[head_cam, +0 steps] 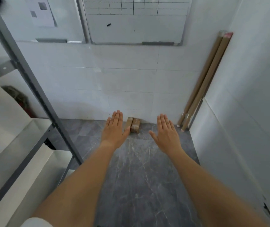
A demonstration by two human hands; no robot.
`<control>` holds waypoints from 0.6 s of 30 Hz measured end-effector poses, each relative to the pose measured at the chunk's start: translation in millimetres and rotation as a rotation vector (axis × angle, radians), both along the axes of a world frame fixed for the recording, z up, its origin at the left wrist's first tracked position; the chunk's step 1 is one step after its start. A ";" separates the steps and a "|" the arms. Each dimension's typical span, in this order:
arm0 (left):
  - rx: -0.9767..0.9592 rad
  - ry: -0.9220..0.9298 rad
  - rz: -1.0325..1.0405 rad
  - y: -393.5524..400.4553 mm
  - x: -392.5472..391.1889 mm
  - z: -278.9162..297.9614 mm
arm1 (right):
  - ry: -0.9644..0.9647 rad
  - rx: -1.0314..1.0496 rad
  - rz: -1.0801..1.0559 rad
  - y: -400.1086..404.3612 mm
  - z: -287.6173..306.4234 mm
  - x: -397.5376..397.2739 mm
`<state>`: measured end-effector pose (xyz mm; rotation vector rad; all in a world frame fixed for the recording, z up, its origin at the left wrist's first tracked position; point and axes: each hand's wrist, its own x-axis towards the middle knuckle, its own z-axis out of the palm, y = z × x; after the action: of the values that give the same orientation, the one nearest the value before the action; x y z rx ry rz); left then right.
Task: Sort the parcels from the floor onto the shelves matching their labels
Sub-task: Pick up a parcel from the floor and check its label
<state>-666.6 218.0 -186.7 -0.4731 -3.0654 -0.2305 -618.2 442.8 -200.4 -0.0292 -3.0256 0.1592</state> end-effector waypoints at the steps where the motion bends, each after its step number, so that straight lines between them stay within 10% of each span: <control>1: -0.008 -0.002 0.002 6.8 -10.5 0.1 | 0.001 -0.010 0.004 7.1 -0.8 -11.2; 18: -0.089 0.008 -0.011 48.2 -184.0 -14.7 | -0.094 0.041 0.072 52.7 -19.3 -197.8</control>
<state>-850.5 266.3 -201.4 -0.4943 -3.0756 -0.0922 -816.0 495.5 -219.7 0.0782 -3.1248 0.1046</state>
